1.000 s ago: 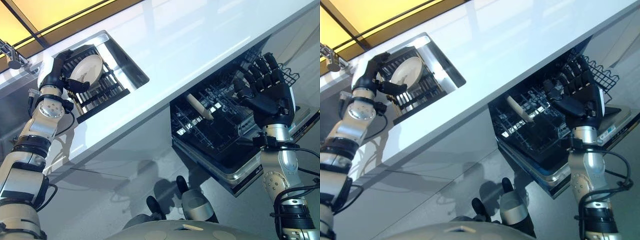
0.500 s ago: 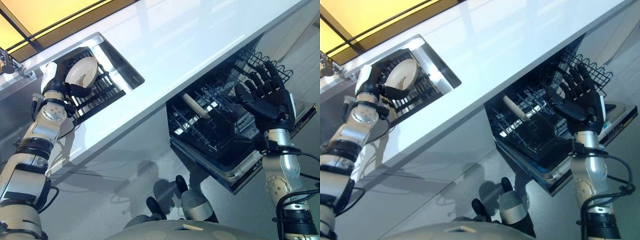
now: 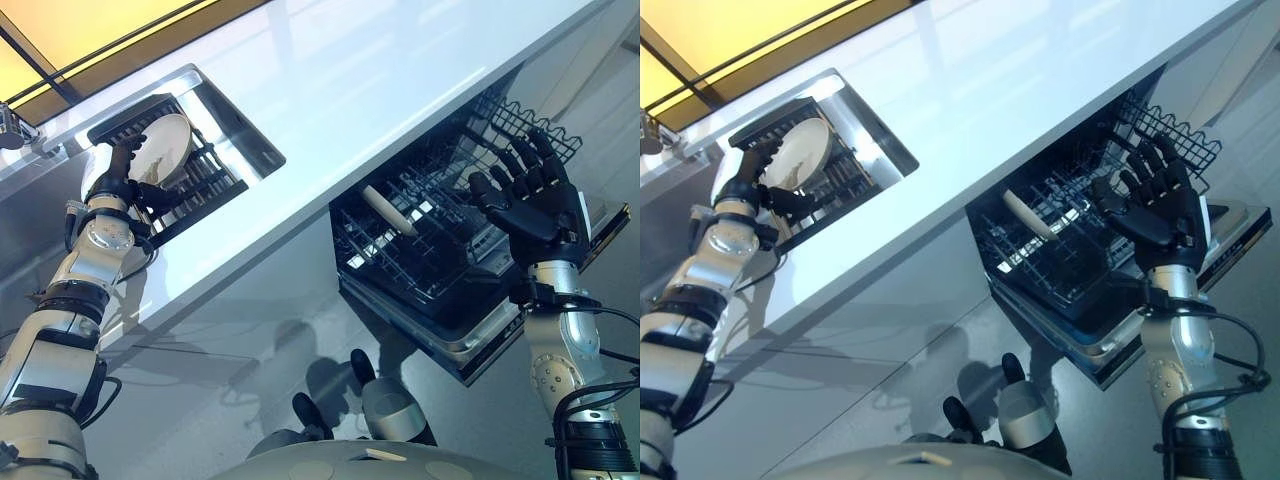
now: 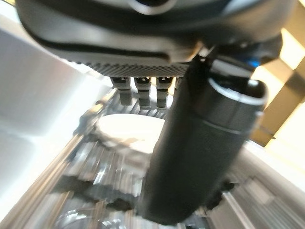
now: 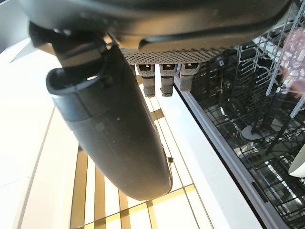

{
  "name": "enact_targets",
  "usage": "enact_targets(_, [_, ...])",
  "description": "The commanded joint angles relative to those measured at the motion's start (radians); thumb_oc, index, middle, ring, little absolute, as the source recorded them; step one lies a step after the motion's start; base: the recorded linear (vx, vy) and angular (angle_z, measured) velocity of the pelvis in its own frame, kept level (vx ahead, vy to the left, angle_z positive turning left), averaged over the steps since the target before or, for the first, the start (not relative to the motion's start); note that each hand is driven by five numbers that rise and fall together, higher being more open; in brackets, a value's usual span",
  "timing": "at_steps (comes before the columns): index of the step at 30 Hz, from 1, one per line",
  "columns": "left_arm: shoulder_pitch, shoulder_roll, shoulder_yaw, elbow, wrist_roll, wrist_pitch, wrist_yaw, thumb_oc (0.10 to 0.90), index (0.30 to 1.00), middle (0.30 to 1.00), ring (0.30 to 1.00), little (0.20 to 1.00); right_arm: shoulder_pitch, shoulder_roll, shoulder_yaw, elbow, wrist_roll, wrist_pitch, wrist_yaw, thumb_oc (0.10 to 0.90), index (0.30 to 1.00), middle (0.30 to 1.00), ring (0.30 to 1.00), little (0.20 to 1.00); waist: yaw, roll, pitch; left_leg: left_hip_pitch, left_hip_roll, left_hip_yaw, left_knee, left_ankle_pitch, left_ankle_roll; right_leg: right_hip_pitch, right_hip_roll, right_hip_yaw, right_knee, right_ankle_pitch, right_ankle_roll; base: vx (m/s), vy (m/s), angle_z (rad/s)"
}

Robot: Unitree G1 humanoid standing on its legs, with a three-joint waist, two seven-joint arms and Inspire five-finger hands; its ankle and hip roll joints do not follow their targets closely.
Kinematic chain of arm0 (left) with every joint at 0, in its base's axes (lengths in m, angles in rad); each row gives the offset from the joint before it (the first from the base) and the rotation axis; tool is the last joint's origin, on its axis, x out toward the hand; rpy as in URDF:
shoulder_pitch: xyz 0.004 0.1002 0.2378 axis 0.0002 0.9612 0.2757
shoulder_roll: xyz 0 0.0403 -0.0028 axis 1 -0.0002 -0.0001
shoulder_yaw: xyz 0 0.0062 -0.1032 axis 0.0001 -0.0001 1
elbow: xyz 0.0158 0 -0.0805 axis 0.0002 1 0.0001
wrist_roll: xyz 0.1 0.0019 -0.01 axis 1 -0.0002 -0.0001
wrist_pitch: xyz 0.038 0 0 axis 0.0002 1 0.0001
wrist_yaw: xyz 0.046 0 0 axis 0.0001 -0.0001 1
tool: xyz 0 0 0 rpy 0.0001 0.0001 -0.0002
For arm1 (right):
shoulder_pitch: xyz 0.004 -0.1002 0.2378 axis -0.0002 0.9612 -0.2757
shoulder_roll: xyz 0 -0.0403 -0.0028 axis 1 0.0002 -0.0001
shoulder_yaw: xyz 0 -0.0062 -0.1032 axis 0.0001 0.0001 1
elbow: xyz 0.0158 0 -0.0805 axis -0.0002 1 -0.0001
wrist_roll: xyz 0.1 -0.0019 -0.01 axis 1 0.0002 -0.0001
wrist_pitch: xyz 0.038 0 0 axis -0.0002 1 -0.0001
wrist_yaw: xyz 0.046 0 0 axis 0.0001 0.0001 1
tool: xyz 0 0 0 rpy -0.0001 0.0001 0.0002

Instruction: Pick up plates and place into dishwasher.

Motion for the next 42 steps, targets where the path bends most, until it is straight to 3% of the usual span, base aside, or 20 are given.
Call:
enact_targets(1, [-0.101,0.087,0.031,0.001,0.020,-0.026,0.085,0.800,0.900,0.900,0.900,0.900,-0.084,-0.046,-0.043,-0.068,0.012,-0.081,0.016,0.800,0.900,0.900,0.900,0.900,0.001,-0.009,-0.044,-0.027,-0.047,0.007,0.079,-0.135,0.015,-0.025,0.024,-0.014,0.096,-0.149,0.089,0.00,0.000,0.00])
enact_targets(18, [-0.148,0.126,0.034,0.022,0.025,-0.012,0.179,0.800,0.900,0.900,0.900,0.900,-0.128,-0.069,-0.025,-0.074,0.013,-0.076,-0.008,0.800,0.900,0.900,0.900,0.900,0.005,-0.036,0.046,-0.084,-0.033,0.011,0.109,-0.135,0.014,-0.076,0.014,-0.027,0.117,-0.152,0.087,0.00,-0.002,-0.01])
enact_targets(38, [-0.308,0.215,-0.024,0.024,-0.013,0.026,0.293,0.800,0.900,0.900,0.900,0.900,-0.182,-0.104,0.005,-0.058,0.045,-0.083,-0.011,0.800,0.900,0.900,0.900,0.900,0.004,-0.060,0.133,-0.151,-0.021,0.027,0.114,-0.122,0.013,-0.140,0.010,-0.033,0.129,-0.146,0.085,-0.01,-0.002,0.00])
enact_targets(39, [-0.312,0.213,-0.025,0.022,-0.014,0.028,0.294,0.493,0.636,0.636,0.636,0.593,-0.186,-0.106,0.005,-0.058,0.048,-0.076,-0.015,0.800,0.900,0.900,0.900,0.900,0.003,-0.059,0.134,-0.152,-0.022,0.027,0.114,-0.121,0.013,-0.141,0.011,-0.032,0.128,-0.146,0.084,0.00,0.000,0.00])
enact_targets(40, [-0.312,0.213,-0.025,0.022,-0.014,0.028,0.294,0.493,0.636,0.636,0.636,0.593,-0.186,-0.106,0.005,-0.058,0.048,-0.076,-0.015,0.800,0.900,0.900,0.900,0.900,0.003,-0.059,0.134,-0.152,-0.022,0.027,0.114,-0.121,0.013,-0.141,0.011,-0.032,0.128,-0.146,0.084,0.00,0.000,0.00])
enact_targets(41, [-0.317,0.213,-0.028,0.025,-0.025,0.024,0.295,0.100,0.300,0.300,0.300,0.200,-0.192,-0.107,0.006,-0.056,0.049,-0.072,-0.017,0.800,0.900,0.900,0.900,0.900,0.003,-0.059,0.134,-0.154,-0.022,0.028,0.114,-0.121,0.013,-0.142,0.011,-0.032,0.128,-0.146,0.083,0.00,0.000,0.00])
enact_targets(42, [-0.322,0.215,-0.029,0.027,-0.028,0.020,0.293,0.100,0.300,0.300,0.300,0.200,-0.194,-0.108,0.007,-0.053,0.050,-0.071,-0.018,0.800,0.900,0.900,0.900,0.900,0.003,-0.059,0.135,-0.157,-0.022,0.028,0.115,-0.120,0.013,-0.144,0.011,-0.031,0.129,-0.146,0.082,0.00,0.000,0.00])
